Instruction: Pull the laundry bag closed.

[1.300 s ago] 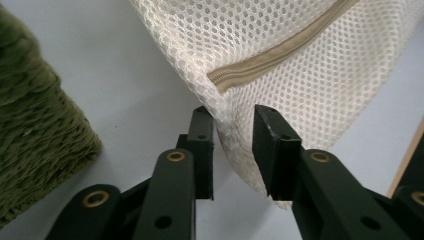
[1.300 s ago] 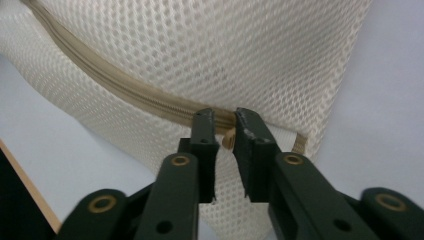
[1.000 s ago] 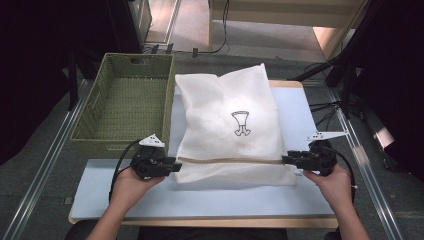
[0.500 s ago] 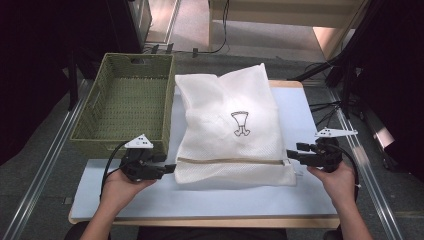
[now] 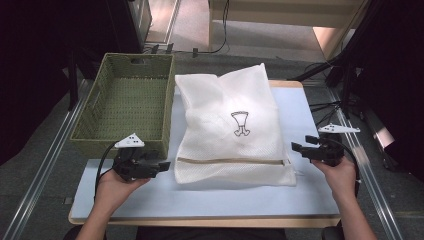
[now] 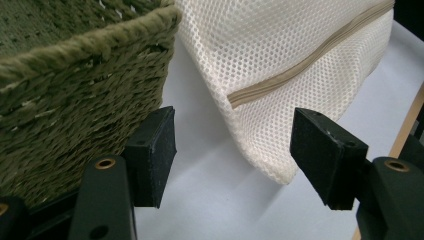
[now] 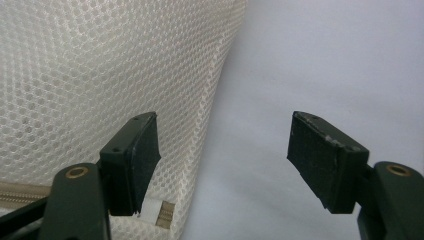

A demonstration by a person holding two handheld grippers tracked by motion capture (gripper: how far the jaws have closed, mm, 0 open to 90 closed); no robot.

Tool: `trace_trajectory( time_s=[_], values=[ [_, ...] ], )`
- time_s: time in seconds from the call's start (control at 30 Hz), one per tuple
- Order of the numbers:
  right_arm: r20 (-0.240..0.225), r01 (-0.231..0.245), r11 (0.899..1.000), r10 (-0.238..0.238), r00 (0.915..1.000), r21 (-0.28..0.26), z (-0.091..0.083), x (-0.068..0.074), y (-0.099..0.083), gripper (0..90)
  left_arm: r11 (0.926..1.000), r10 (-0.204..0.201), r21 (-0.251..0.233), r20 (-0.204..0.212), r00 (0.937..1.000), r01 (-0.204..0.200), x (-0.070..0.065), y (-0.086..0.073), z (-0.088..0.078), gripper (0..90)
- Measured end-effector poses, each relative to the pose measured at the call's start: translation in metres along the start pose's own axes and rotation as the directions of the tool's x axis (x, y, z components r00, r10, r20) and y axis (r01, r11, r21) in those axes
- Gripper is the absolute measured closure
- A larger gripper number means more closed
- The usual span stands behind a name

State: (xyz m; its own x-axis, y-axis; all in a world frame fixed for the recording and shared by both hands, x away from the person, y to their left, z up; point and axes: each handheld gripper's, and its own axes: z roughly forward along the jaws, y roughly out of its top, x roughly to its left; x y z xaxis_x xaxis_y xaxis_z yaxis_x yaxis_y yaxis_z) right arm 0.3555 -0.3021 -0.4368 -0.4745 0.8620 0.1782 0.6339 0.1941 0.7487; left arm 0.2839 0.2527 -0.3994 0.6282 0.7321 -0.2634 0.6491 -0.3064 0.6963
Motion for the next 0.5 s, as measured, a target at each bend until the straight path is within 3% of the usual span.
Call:
trace_trajectory(
  time_s=[0.5],
  values=[
    [-0.015,0.015,1.0,-0.014,0.9998,0.023,0.0051,0.0029,-0.0002,31.2,0.9999,0.001,0.013,-0.003,1.0,-0.001,-0.0036,-0.0009,0.005,35.0]
  ],
)
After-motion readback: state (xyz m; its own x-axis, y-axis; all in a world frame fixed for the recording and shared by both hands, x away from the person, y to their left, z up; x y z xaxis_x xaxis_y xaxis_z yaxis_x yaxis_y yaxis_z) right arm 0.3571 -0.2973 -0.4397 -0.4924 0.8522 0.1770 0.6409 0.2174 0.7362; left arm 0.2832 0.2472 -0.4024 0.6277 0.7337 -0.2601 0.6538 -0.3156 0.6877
